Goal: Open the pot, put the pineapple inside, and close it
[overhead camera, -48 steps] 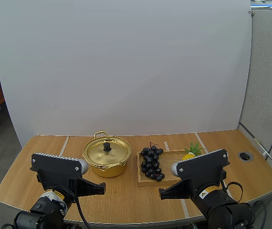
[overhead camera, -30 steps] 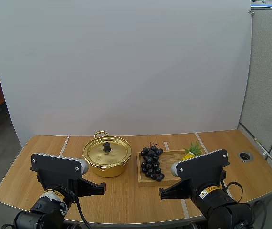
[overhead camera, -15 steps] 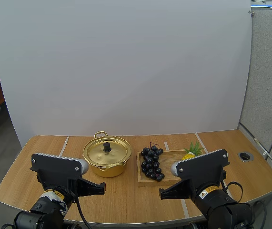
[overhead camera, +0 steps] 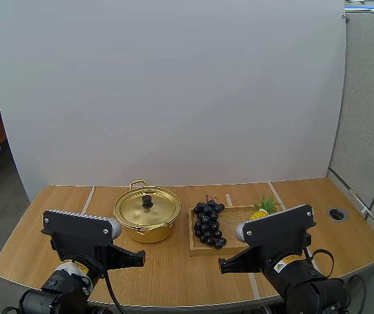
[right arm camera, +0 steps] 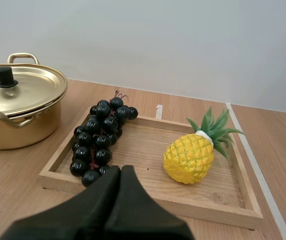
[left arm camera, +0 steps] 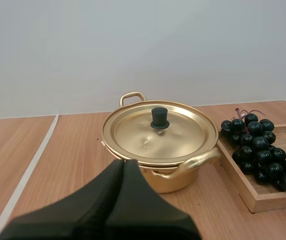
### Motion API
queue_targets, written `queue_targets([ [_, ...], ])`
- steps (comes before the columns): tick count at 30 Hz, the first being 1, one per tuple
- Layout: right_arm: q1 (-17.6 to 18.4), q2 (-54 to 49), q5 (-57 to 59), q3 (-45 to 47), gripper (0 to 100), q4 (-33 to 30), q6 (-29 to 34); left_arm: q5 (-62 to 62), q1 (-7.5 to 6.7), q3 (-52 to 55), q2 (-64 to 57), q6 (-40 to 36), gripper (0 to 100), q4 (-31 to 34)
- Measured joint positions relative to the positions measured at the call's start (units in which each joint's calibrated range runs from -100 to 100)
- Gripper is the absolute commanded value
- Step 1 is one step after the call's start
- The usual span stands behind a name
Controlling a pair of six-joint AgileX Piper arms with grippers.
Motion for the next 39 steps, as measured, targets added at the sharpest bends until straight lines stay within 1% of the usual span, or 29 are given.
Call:
queue_targets([
  [17, 0.0, 0.0, 0.1, 0.0, 0, 0.1, 0.0, 0.0, 0.00, 0.0, 0.0, 0.0, 0, 0.0],
  [21, 0.0, 0.0, 2.3, -0.2, 0, 0.2, 0.0, 0.0, 0.00, 0.0, 0.0, 0.0, 0, 0.6],
  [25, 0.0, 0.0, 5.1, -2.9, 0, 0.2, 0.0, 0.5, 0.00, -0.8, 0.0, 0.0, 0, 1.2],
  [28, 0.0, 0.0, 5.7, -5.1, 0, 0.2, 0.0, 2.4, 0.00, -3.4, 0.0, 0.0, 0, 1.2],
  [32, 0.0, 0.0, 6.6, -8.7, 0, 0.1, 0.0, 7.4, 0.00, -10.1, 0.0, 0.0, 0, 1.3],
  [39, 0.0, -0.1, 9.4, -14.5, 0, -2.6, 0.0, 13.4, 0.00, -18.0, -0.1, 0.0, 0, 2.3],
])
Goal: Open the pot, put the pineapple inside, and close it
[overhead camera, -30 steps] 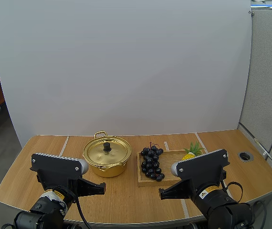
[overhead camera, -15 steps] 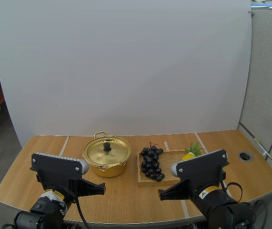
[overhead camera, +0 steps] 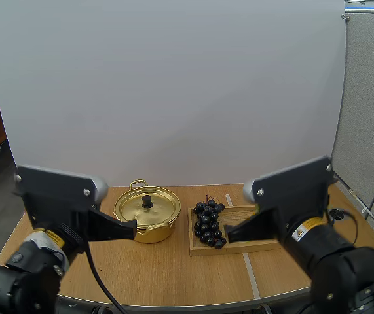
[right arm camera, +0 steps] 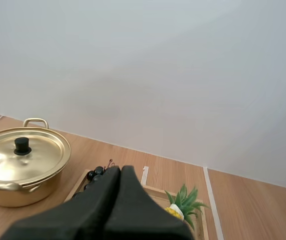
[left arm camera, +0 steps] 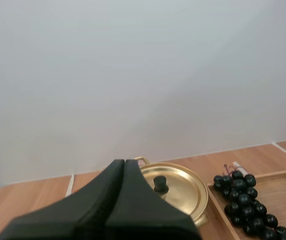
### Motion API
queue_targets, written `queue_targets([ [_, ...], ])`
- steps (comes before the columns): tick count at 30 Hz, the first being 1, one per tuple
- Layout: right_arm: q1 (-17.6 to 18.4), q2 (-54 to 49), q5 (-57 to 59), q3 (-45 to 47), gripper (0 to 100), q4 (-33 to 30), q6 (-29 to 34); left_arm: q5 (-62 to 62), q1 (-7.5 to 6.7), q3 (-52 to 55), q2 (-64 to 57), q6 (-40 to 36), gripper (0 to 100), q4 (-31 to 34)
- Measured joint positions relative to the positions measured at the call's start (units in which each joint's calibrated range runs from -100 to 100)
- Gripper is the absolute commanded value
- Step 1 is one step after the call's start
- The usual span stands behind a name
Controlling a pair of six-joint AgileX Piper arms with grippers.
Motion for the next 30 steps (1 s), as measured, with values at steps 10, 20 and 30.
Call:
queue_targets([
  [10, 0.0, -0.1, 16.8, -15.4, 0, -1.5, 0.0, 9.8, 0.00, -13.0, -0.2, 0.0, 0, 1.4],
  [20, 0.0, 0.7, 40.2, -24.7, 0, -4.7, 2.3, 18.9, 0.00, -17.4, 1.4, 0.8, 0, 1.7],
  [30, 0.0, 10.6, 39.3, -24.7, 0, -9.4, 6.1, 8.3, 0.00, -17.8, 19.5, 2.8, 0, 1.9],
])
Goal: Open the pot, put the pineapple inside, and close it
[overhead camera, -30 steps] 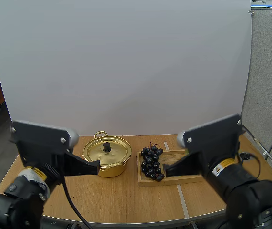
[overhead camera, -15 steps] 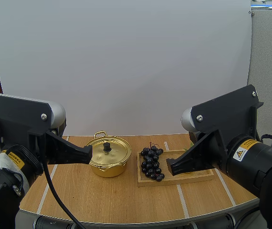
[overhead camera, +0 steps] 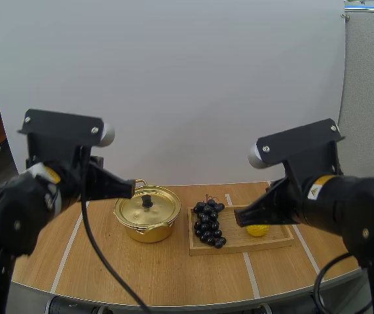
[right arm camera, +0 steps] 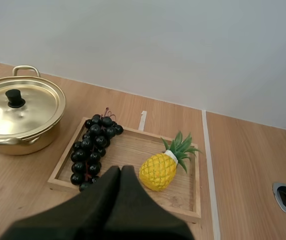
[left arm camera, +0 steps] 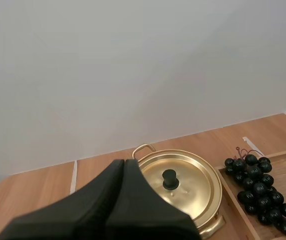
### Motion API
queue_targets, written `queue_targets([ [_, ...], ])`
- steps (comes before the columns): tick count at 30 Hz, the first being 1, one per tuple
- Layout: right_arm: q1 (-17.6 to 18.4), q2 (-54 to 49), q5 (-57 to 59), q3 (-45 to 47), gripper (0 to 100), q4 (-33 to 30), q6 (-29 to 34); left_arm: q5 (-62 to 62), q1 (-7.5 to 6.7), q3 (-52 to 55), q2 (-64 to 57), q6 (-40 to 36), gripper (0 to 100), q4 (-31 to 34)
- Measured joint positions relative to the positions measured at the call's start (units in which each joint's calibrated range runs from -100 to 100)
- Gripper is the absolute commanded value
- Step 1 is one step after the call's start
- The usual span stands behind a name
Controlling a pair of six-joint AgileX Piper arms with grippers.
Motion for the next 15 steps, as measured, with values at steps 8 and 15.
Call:
queue_targets([
  [8, 0.0, 5.7, -4.1, 0.0, 35, -0.6, 1.4, -6.5, 0.00, -0.7, 12.3, 0.9, 5, 0.0],
  [15, 0.0, 13.3, -5.2, -0.3, 100, -1.5, 2.9, -7.5, 0.00, -3.7, 24.4, 1.1, 92, 0.0],
])
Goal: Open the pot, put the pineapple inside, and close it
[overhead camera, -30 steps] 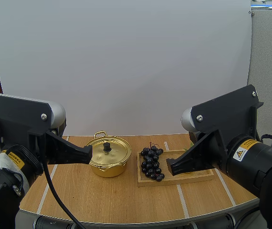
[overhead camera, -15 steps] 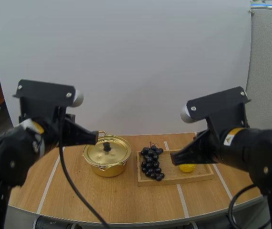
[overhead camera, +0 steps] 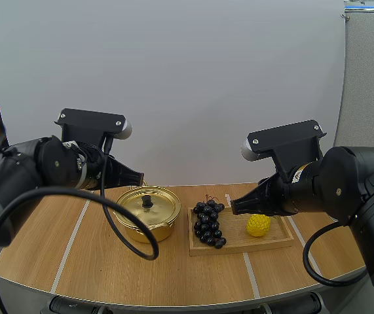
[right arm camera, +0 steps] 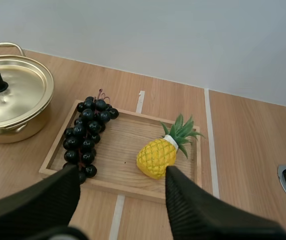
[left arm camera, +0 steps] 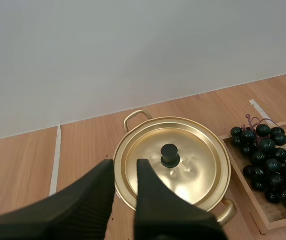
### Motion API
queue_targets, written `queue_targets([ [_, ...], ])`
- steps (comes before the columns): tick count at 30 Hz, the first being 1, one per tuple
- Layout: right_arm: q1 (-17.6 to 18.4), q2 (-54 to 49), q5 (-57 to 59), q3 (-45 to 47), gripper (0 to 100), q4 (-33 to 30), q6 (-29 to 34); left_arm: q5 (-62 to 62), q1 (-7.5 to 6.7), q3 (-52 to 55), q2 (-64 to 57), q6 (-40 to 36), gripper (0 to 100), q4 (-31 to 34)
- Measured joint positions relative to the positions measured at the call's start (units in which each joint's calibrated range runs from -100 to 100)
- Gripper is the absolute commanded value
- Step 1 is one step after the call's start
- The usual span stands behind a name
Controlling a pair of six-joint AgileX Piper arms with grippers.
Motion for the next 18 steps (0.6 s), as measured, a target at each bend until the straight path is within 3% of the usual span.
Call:
queue_targets([
  [1, 0.0, 0.0, 0.0, 0.0, 100, -0.3, 0.0, 0.0, 0.00, 0.0, 0.9, 0.0, 100, 0.0],
  [8, 0.0, 0.0, 0.0, 0.0, 100, -1.5, 0.0, 0.0, 0.00, 0.0, 5.3, 0.8, 100, 0.0],
  [18, 0.0, 0.0, 0.0, 0.0, 100, -1.5, 0.0, 3.1, 0.00, -6.0, 13.5, 13.6, 100, -0.1],
])
